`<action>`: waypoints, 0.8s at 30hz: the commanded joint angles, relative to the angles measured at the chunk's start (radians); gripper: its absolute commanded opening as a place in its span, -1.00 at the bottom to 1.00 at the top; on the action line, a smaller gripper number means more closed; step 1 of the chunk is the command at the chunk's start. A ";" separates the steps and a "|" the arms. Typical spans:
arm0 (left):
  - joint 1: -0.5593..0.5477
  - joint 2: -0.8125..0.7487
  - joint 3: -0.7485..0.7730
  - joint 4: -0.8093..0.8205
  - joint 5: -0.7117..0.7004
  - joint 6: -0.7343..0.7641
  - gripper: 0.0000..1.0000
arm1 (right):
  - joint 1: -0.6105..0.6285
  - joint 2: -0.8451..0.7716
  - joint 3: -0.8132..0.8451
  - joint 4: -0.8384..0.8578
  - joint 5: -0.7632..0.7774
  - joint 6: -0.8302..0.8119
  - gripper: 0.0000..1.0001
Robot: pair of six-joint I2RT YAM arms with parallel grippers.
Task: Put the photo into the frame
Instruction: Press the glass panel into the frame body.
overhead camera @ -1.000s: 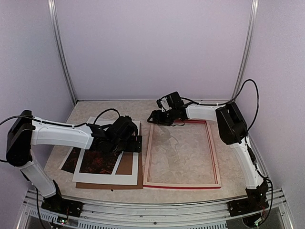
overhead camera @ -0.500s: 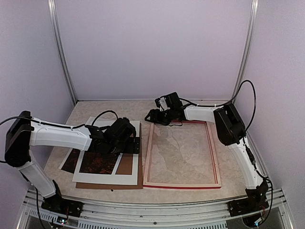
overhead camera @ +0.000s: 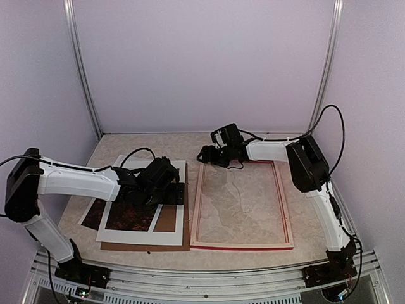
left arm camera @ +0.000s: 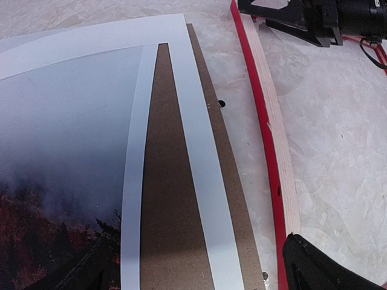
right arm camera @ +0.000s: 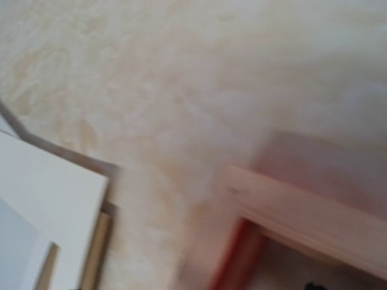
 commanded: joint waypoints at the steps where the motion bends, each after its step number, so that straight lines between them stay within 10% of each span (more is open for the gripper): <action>1: 0.004 -0.021 -0.006 0.010 -0.006 -0.007 0.95 | -0.030 -0.032 -0.083 -0.127 0.105 -0.003 0.57; 24: -0.001 0.000 0.016 0.014 0.005 0.002 0.95 | -0.210 -0.335 -0.472 -0.071 0.171 -0.123 0.60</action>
